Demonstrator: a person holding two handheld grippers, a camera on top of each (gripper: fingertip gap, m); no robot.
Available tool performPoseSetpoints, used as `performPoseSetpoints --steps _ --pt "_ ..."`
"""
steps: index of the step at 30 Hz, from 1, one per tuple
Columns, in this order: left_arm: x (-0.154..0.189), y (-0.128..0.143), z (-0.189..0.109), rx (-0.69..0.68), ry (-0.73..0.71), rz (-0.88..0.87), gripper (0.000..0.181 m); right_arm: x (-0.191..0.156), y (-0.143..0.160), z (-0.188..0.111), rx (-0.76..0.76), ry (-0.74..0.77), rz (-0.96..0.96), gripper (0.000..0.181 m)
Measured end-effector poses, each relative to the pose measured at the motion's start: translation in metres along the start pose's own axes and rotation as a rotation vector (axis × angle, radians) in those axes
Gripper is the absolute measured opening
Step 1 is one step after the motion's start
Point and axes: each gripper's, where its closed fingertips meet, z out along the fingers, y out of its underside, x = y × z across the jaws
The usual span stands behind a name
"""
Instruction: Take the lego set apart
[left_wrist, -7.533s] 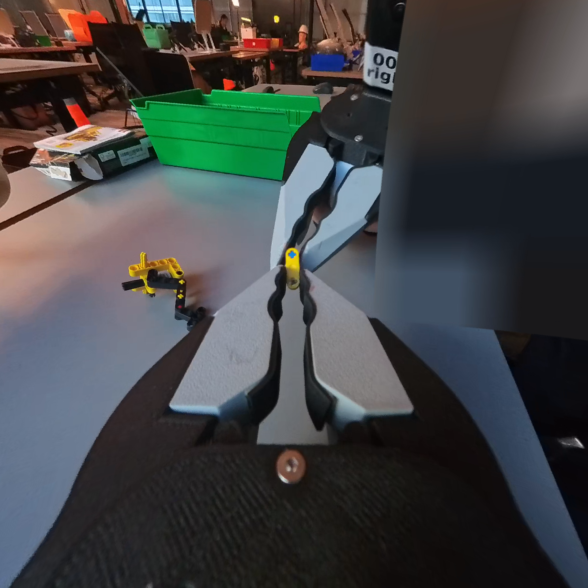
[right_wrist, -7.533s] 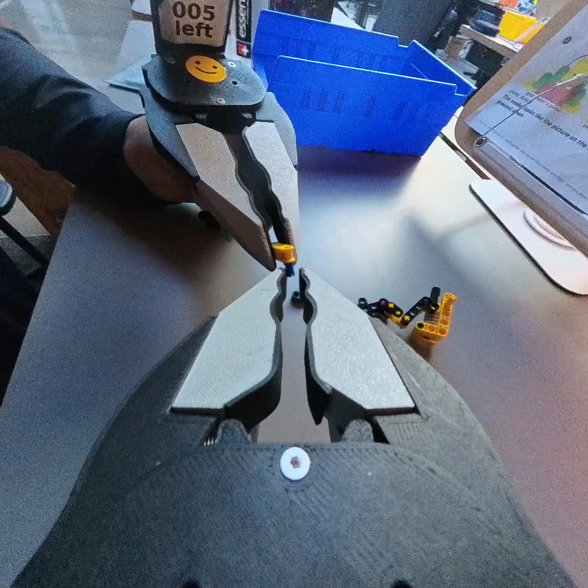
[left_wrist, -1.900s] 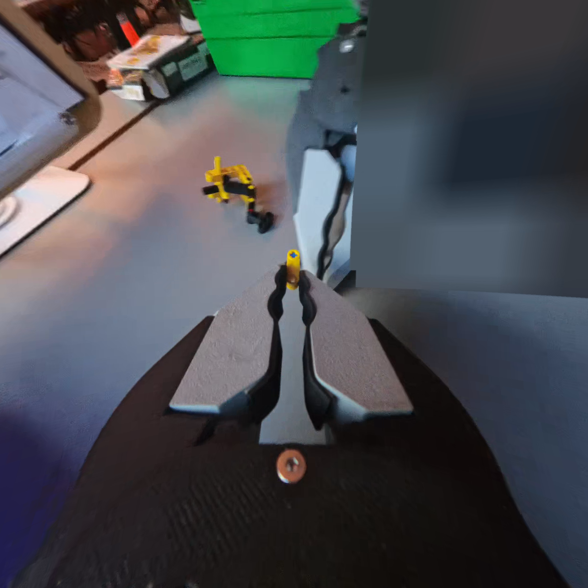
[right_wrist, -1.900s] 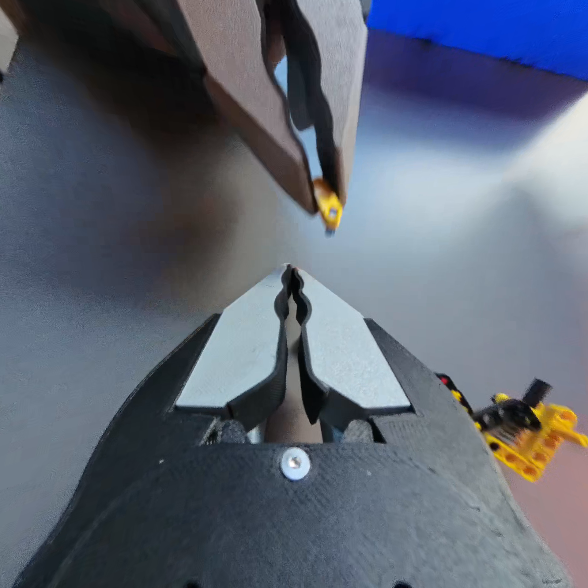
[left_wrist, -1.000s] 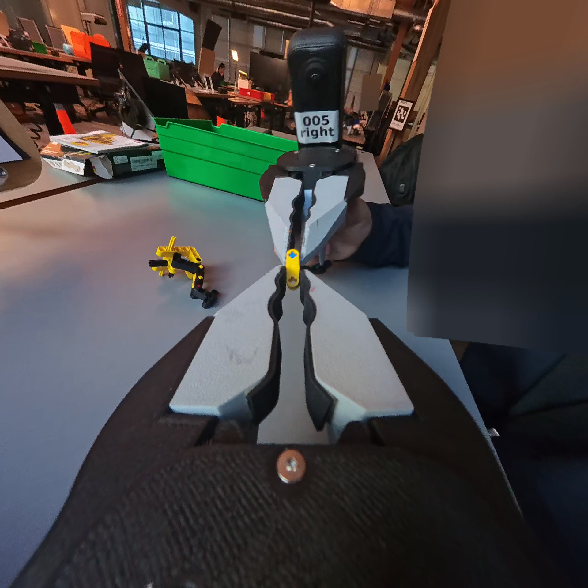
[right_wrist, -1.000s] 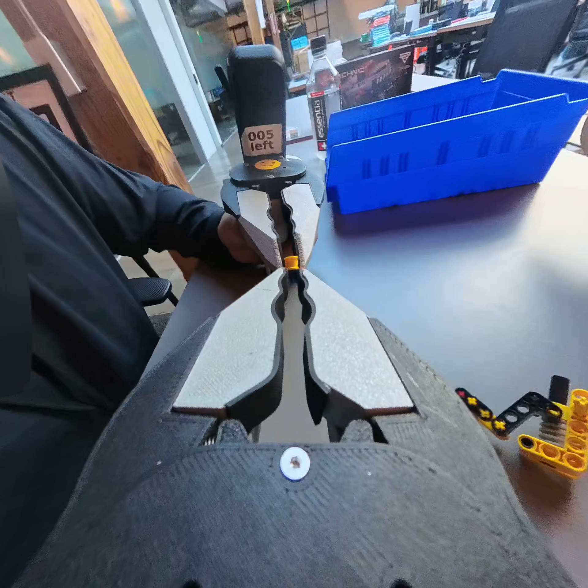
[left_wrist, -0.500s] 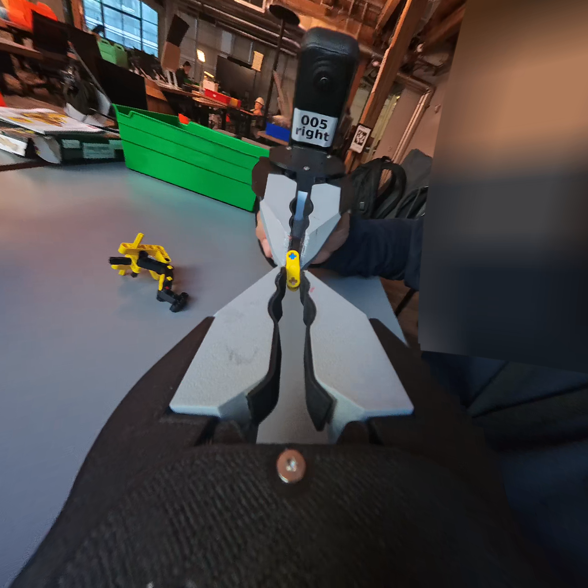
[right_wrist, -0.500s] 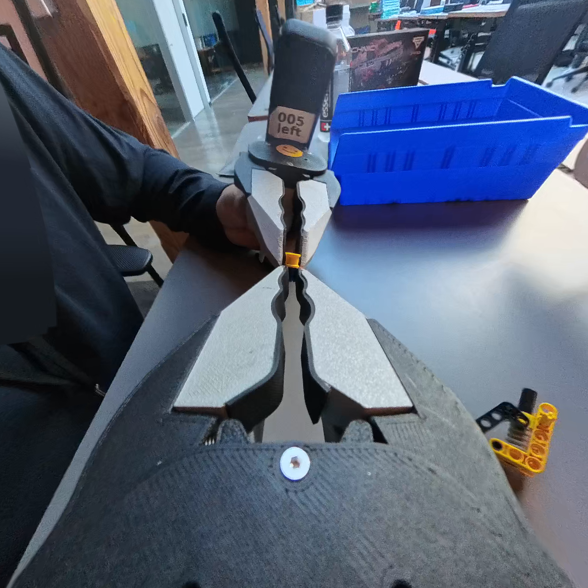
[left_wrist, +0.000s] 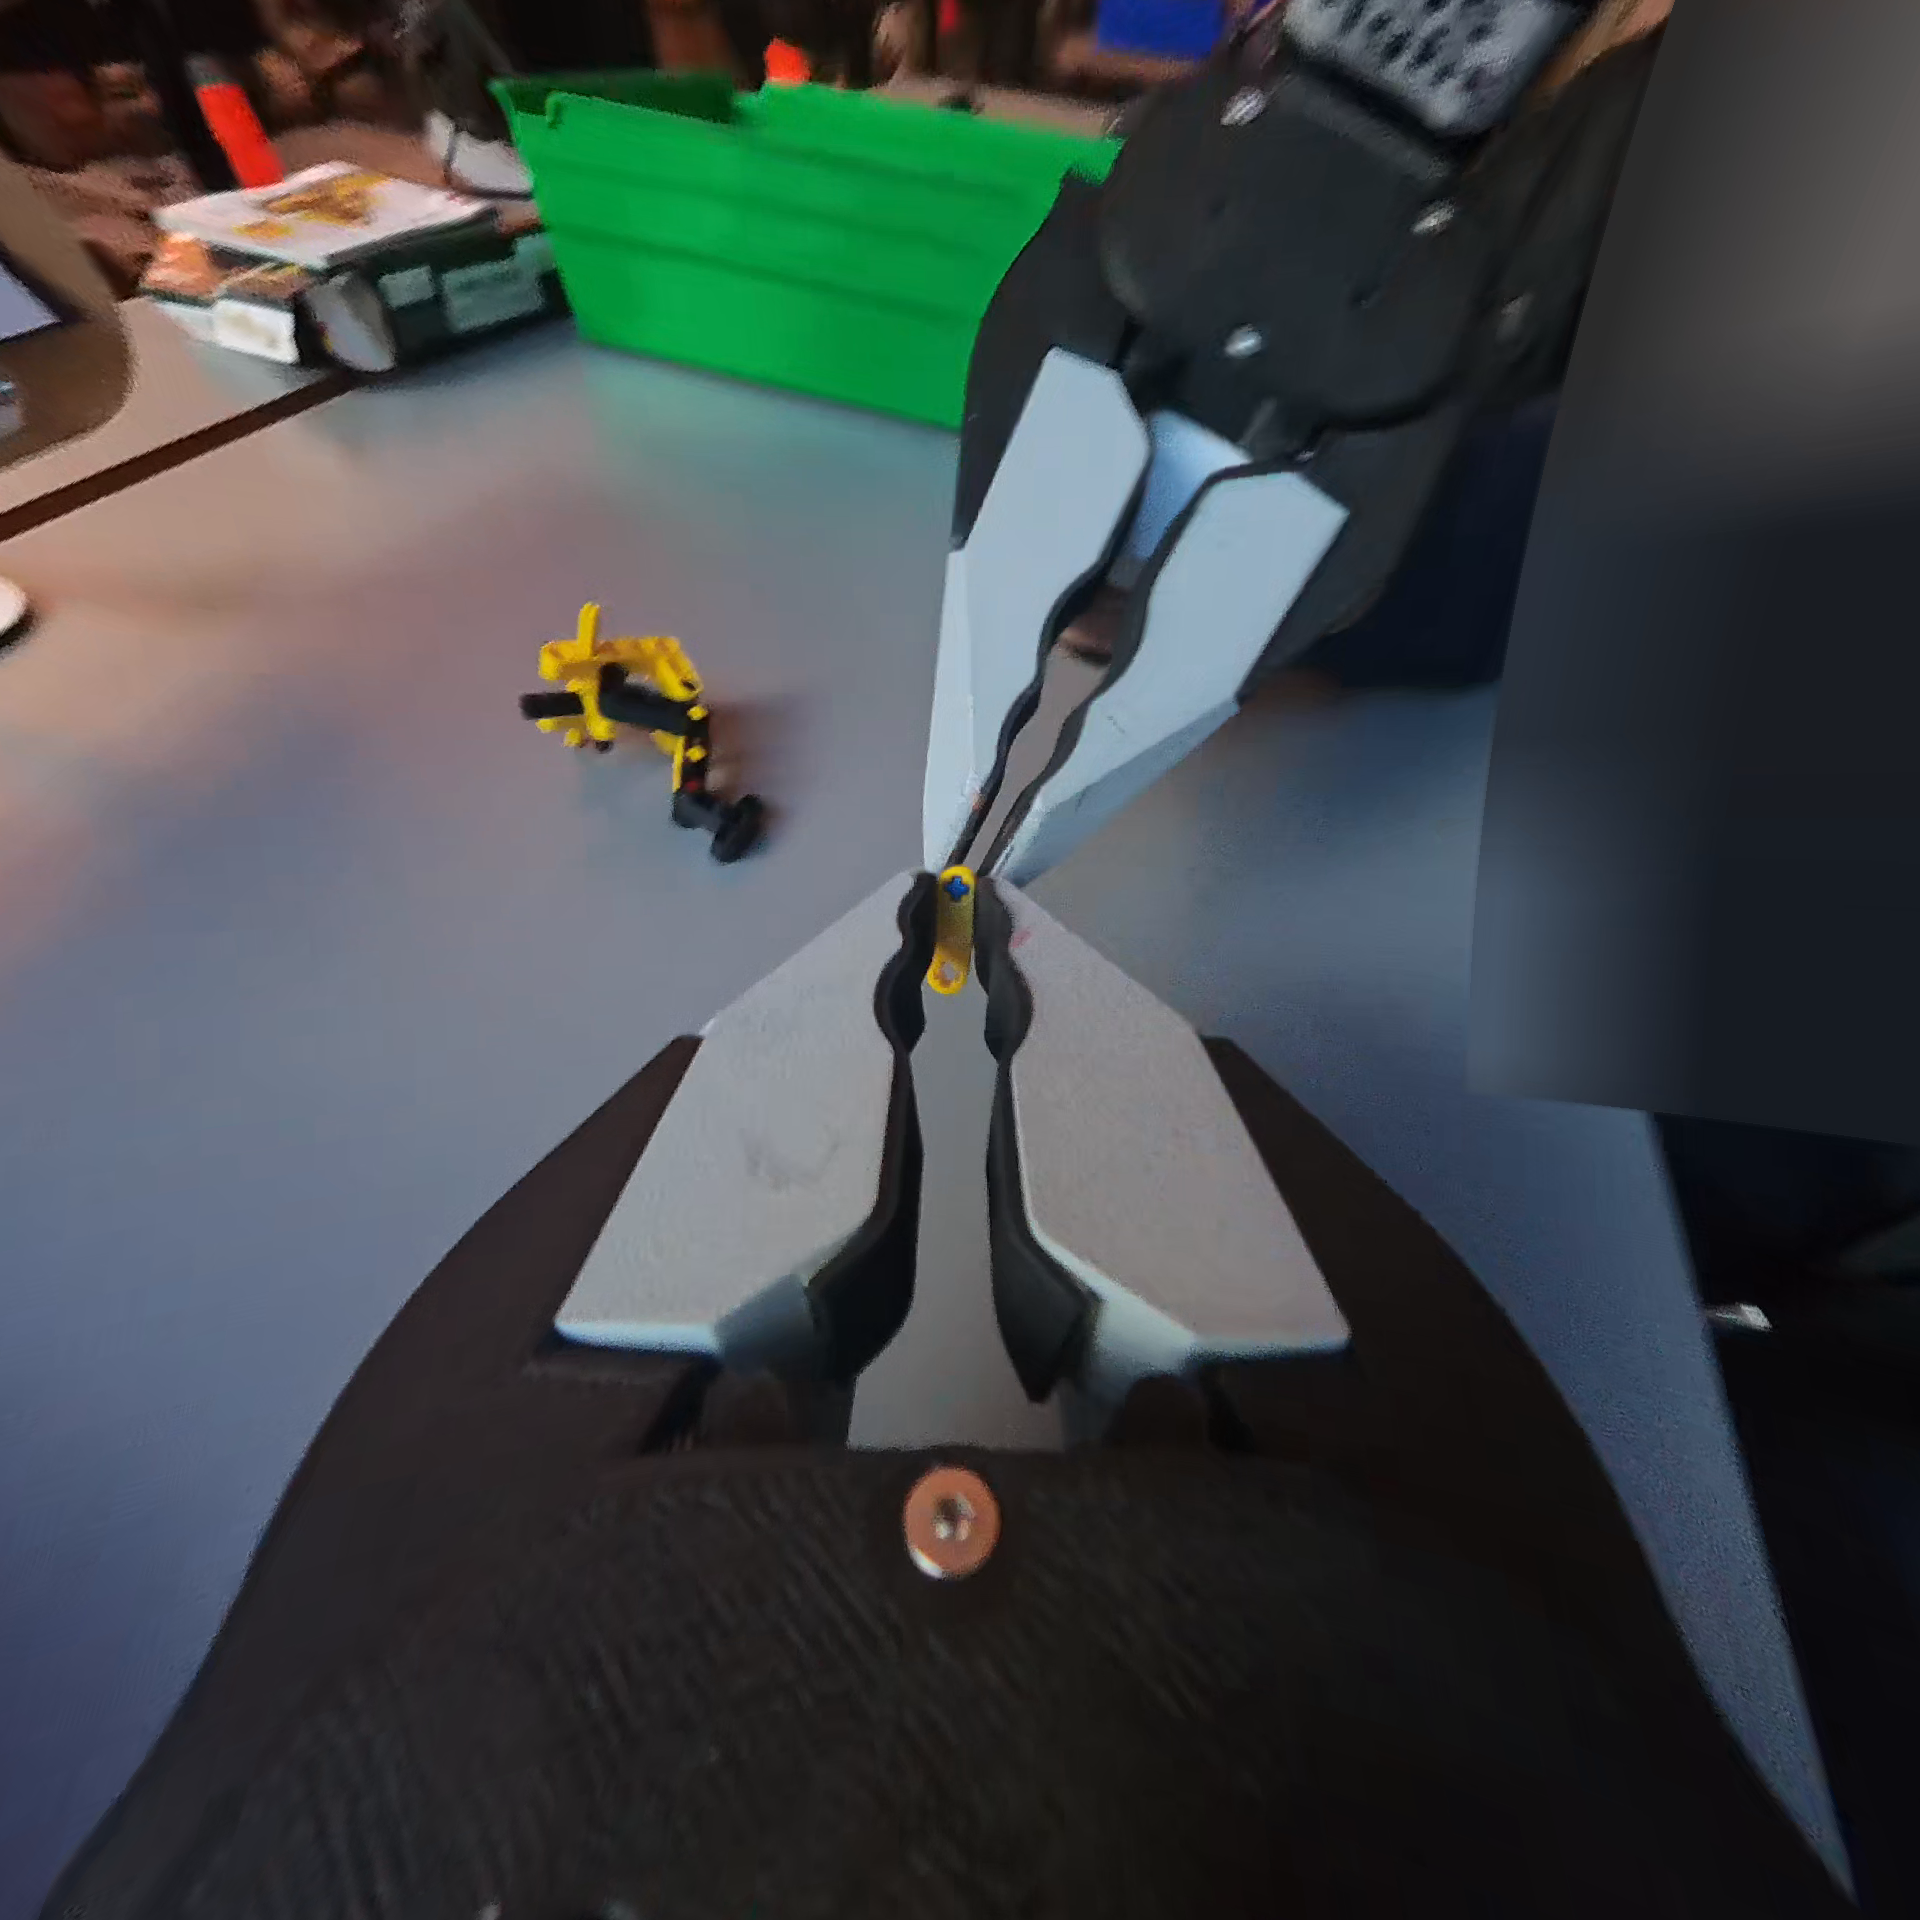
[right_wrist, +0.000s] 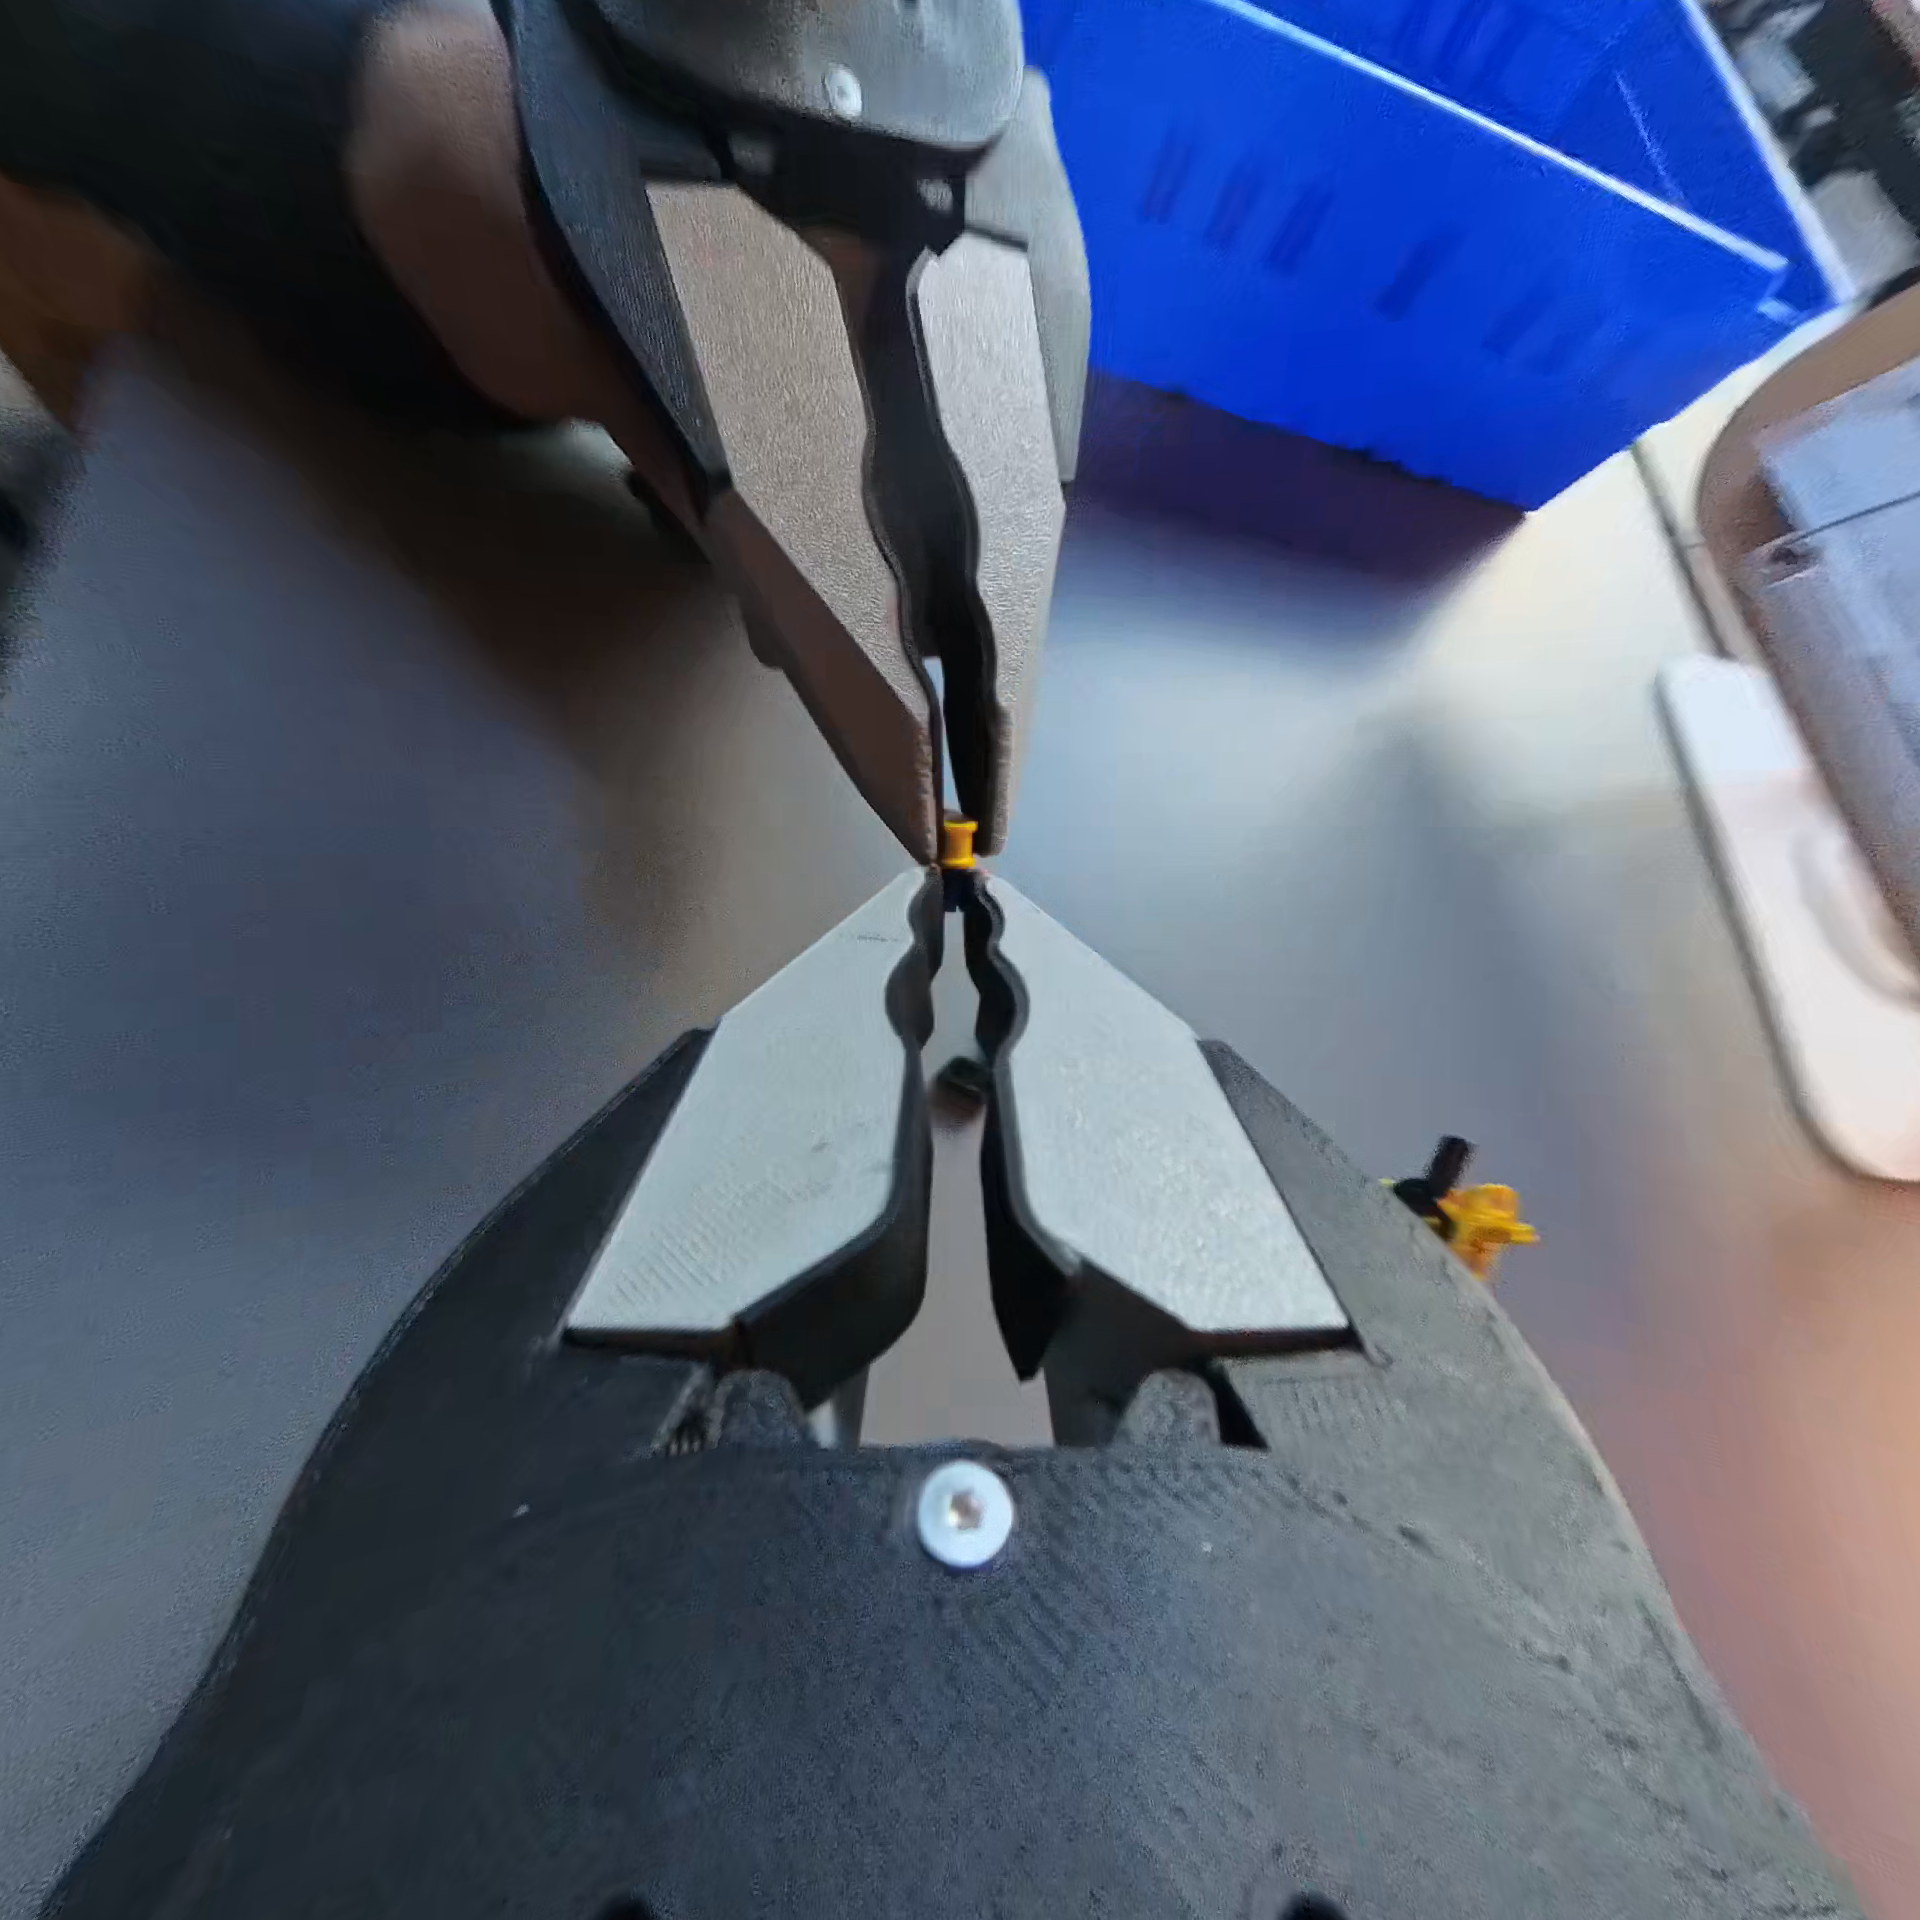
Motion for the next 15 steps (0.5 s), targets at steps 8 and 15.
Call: performPoseSetpoints --steps 8,15 --pt "-0.009 -0.014 -0.004 0.142 0.077 -0.293 0.004 0.011 -0.009 -0.003 0.045 0.101 -0.034 0.002" --pt "-0.01 -0.013 -0.014 0.013 -0.011 0.01 0.0 0.021 -0.001 -0.015 0.277 -0.365 0.701 0.001"
